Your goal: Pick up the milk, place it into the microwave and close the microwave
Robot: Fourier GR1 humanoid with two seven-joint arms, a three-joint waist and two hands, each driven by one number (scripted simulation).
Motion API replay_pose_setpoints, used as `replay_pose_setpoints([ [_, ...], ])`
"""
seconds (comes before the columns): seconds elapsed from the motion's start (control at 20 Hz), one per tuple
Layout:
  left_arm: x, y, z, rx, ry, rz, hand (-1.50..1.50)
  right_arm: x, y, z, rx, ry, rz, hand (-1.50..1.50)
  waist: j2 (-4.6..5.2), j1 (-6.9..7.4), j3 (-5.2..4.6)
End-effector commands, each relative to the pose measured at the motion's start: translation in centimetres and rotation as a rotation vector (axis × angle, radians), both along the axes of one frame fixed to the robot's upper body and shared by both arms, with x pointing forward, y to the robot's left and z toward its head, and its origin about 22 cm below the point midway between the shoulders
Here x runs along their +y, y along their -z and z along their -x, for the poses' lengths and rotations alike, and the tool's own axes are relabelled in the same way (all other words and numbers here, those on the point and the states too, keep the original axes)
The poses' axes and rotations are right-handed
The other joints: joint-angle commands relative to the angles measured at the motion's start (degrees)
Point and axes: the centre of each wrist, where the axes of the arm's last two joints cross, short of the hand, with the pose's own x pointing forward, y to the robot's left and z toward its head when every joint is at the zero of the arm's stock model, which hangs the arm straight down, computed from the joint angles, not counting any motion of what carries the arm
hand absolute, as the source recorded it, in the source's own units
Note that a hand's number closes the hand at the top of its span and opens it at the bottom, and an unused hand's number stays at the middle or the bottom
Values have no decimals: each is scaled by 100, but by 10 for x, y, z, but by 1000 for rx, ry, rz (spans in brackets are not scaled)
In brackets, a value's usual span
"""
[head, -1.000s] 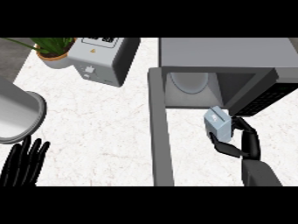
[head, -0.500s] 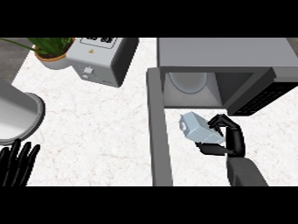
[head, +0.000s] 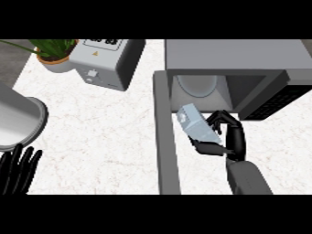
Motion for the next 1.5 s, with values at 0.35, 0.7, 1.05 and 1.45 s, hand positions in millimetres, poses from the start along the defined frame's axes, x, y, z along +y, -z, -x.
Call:
replay_pose_setpoints([
  [0.35, 15, 11, -16, 5, -12, 11, -150, -1, -46, -53, 53, 94, 80, 150, 23, 26, 6],
  [0.7, 4, -1, -12, 5, 12, 17, -150, 7, -55, -91, 102, 135, 268, 150, 50, 115, 10],
  [1.05, 19, 14, -26, 9, 31, 12, -150, -11, -71, -121, 132, 245, 371, 150, 136, 268, 14],
  [1.45, 1, -4, -25, 22, 39, -91, -150, -44, -96, -137, 104, 434, 505, 150, 223, 475, 30],
])
